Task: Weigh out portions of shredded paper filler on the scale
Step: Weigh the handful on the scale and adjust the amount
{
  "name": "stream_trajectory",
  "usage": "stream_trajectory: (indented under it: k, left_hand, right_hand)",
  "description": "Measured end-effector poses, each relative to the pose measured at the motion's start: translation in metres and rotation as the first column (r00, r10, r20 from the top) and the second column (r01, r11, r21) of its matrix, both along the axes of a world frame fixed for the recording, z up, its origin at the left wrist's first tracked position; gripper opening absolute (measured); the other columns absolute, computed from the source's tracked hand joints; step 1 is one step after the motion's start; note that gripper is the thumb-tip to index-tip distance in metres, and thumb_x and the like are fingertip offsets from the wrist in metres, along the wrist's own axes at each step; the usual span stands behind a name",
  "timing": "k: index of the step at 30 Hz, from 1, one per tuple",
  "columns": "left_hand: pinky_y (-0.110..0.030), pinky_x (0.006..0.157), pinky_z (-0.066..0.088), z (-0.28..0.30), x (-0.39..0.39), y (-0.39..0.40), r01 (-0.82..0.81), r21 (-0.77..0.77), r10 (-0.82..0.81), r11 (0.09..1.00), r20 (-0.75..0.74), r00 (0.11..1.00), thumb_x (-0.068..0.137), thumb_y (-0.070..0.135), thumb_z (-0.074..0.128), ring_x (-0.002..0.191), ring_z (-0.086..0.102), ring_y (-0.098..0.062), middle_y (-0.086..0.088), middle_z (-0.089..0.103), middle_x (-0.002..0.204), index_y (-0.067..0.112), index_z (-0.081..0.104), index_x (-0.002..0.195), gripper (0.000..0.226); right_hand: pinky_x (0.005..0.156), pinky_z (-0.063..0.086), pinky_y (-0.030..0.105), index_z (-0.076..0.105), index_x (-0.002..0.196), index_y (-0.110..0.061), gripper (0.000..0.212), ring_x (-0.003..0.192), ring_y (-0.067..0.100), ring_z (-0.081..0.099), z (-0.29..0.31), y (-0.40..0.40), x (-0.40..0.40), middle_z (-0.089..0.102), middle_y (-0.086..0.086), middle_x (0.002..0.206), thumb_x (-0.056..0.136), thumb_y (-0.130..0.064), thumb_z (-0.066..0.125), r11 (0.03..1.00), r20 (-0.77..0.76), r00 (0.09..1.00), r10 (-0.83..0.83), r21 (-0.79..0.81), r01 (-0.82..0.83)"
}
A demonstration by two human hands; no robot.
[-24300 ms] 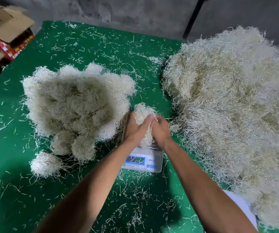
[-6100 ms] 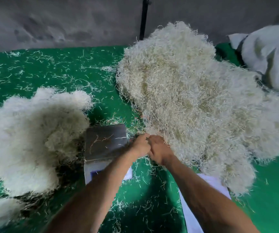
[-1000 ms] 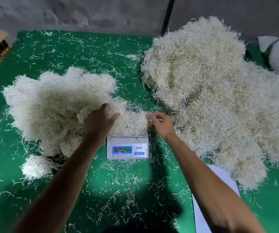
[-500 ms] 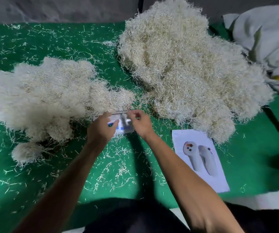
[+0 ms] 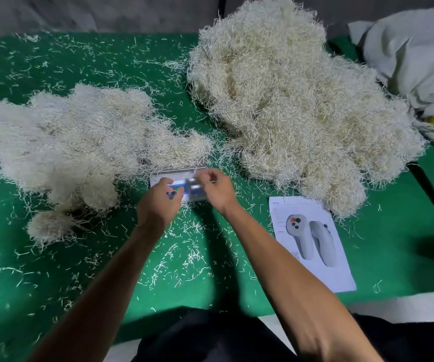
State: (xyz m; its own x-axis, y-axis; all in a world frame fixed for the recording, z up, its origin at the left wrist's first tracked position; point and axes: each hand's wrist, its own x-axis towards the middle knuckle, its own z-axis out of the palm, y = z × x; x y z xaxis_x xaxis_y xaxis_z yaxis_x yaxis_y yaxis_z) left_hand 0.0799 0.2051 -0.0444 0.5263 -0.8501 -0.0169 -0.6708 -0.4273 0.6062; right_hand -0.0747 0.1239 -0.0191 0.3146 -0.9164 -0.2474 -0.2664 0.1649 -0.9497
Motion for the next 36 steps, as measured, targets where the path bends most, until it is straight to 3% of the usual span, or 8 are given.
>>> stream_trajectory:
  k: [5,12,18,23,26,32,34,36]
  left_hand:
    - [-0.024,0.065,0.042,0.011,0.013,-0.002,-0.060,-0.040,0.059,0.997,-0.016,0.998,0.093,0.047,0.065,0.068,0.060,-0.007,0.020,0.061,0.078,0.022,0.066,0.118,0.035]
    - [-0.030,0.072,0.053,0.018,0.044,-0.006,-0.154,-0.134,0.146,0.979,-0.069,0.987,0.094,0.037,0.067,0.081,0.070,-0.021,0.003,0.076,0.094,0.020,0.066,0.108,0.023]
    - [-0.025,0.065,0.045,0.018,0.057,-0.026,-0.163,-0.238,0.163,0.958,-0.021,0.986,0.092,0.026,0.072,0.081,0.072,-0.025,-0.005,0.076,0.094,0.009,0.069,0.108,0.024]
    - [-0.035,0.092,0.050,0.023,0.073,-0.059,-0.176,-0.248,0.170,0.953,-0.043,0.984,0.090,0.034,0.074,0.113,0.060,-0.027,-0.016,0.060,0.130,0.003,0.048,0.139,0.063]
    - [-0.034,0.103,0.039,0.028,0.079,-0.092,-0.188,-0.225,0.151,0.956,-0.168,0.974,0.090,0.038,0.074,0.130,0.050,-0.029,-0.019,0.050,0.144,0.003,0.038,0.148,0.077]
    - [-0.047,0.112,0.040,0.026,0.062,-0.156,-0.173,-0.050,0.137,0.984,-0.412,0.901,0.094,0.058,0.061,0.140,0.043,-0.027,-0.008,0.042,0.155,0.025,0.039,0.151,0.069]
    - [-0.046,0.113,0.038,0.022,0.047,-0.166,-0.114,0.015,0.106,0.993,-0.491,0.865,0.093,0.064,0.057,0.139,0.043,-0.025,-0.003,0.041,0.155,0.032,0.040,0.150,0.068]
    - [-0.041,0.114,0.033,0.023,0.036,-0.173,-0.136,0.029,0.124,0.990,-0.621,0.774,0.087,0.070,0.060,0.141,0.040,-0.022,-0.004,0.037,0.159,0.029,0.033,0.155,0.084]
  right_hand:
    - [0.062,0.056,0.016,0.067,0.108,-0.018,0.014,0.075,-0.003,0.070,0.002,-0.007,0.010,0.071,-0.007,0.101,0.105,-0.021,0.054,0.992,0.055,0.990,-0.127,0.009,0.127]
    - [0.067,0.056,0.015,0.065,0.103,-0.010,0.016,0.081,0.007,0.073,0.011,-0.037,0.015,0.075,0.006,0.099,0.105,-0.017,0.051,0.986,0.100,0.981,-0.168,-0.004,0.170]
    - [0.067,0.057,0.016,0.066,0.102,-0.015,0.015,0.081,0.008,0.072,0.007,-0.062,0.027,0.074,0.001,0.099,0.105,-0.021,0.052,0.991,0.052,0.990,-0.130,-0.038,0.132]
    - [0.067,0.056,0.015,0.063,0.106,-0.022,0.006,0.080,0.001,0.070,-0.002,-0.088,0.039,0.069,-0.006,0.100,0.101,-0.019,0.060,0.983,-0.086,0.987,-0.137,-0.137,0.124]
    - [0.065,0.063,0.033,0.061,0.125,-0.012,0.026,0.073,0.015,0.073,-0.009,-0.105,0.051,0.071,0.004,0.101,0.101,-0.021,0.061,0.978,-0.163,0.969,-0.183,-0.131,0.163]
    - [0.044,0.051,0.025,0.054,0.132,-0.007,0.031,0.047,0.008,0.056,-0.025,-0.124,0.087,0.066,0.007,0.082,0.106,-0.024,0.054,0.998,-0.153,0.986,-0.061,0.012,0.063]
    - [0.048,0.051,0.022,0.053,0.132,-0.007,0.032,0.052,0.006,0.058,-0.027,-0.127,0.098,0.066,0.006,0.084,0.106,-0.027,0.052,0.994,-0.081,0.994,-0.072,0.082,0.079]
    - [0.064,0.057,0.018,0.060,0.128,-0.011,0.030,0.082,0.011,0.070,-0.023,-0.132,0.104,0.070,0.005,0.097,0.106,-0.030,0.052,0.974,0.001,0.984,-0.180,0.141,0.178]
